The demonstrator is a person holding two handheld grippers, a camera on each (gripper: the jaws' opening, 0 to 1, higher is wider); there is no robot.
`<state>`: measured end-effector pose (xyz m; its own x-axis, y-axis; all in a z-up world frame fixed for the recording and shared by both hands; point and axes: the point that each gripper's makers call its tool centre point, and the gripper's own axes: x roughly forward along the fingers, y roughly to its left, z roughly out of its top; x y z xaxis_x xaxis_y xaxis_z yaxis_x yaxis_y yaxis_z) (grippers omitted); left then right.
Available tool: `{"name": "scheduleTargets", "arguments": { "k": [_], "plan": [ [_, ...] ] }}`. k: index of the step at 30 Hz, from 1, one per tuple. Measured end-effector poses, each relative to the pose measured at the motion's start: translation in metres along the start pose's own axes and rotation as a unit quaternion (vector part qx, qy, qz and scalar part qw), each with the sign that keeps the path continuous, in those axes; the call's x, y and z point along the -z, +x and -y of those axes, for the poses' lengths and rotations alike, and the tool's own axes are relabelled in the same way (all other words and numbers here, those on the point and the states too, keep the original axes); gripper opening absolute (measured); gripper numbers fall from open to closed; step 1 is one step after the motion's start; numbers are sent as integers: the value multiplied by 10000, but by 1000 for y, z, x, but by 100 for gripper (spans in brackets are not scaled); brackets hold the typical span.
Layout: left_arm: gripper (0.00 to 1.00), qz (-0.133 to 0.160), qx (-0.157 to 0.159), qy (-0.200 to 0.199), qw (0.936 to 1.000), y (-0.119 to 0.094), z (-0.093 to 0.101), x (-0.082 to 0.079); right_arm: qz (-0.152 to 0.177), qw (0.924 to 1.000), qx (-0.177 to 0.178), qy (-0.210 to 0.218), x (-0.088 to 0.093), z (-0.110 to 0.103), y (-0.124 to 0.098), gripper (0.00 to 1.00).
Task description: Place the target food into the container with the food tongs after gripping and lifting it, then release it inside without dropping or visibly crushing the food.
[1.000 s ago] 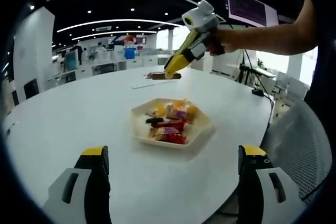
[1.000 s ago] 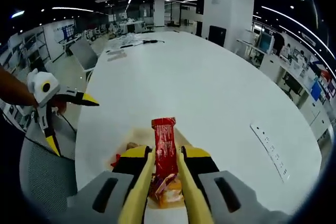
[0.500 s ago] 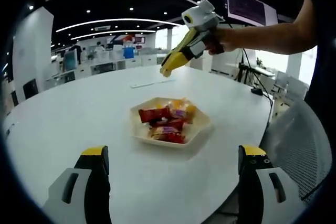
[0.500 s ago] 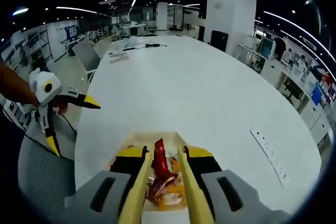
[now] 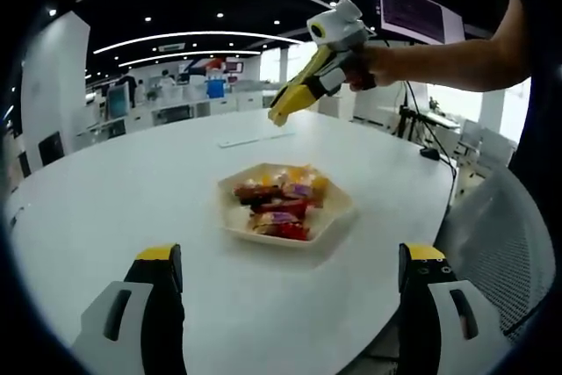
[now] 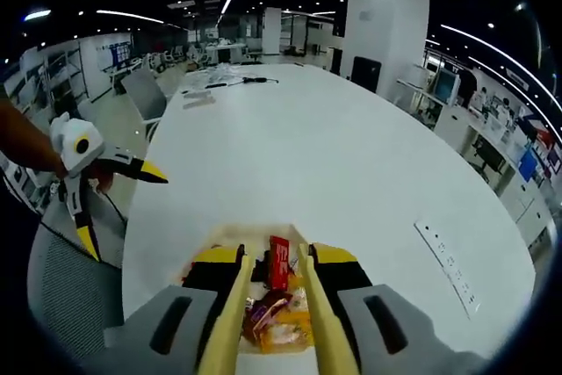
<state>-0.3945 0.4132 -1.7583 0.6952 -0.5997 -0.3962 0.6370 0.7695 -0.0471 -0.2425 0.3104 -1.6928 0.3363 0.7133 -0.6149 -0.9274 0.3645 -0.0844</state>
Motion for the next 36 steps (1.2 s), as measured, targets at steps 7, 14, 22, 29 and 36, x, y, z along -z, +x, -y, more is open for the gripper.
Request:
{"name": "scheduleTargets", "arguments": {
  "k": [7,14,22,29,36],
  "plan": [
    [99,-15,4,1,10000,1,0,1,621,9979,-50,197,-20,-3,-21,28],
    [99,-88,73,28,9999,2,3,4,1378,9903,114,113,-43,2,-64,29],
    [99,-3,79,74,9999,1,3,-2,1944,9808,131,-42,-39,-5,-95,29],
    [99,244,448,120,9986,9,6,-34,2014,9794,147,-22,-25,-18,-106,29],
    [99,505,1285,540,9889,20,44,-86,2230,9746,-26,-198,-21,-42,-125,29]
  ]
}}
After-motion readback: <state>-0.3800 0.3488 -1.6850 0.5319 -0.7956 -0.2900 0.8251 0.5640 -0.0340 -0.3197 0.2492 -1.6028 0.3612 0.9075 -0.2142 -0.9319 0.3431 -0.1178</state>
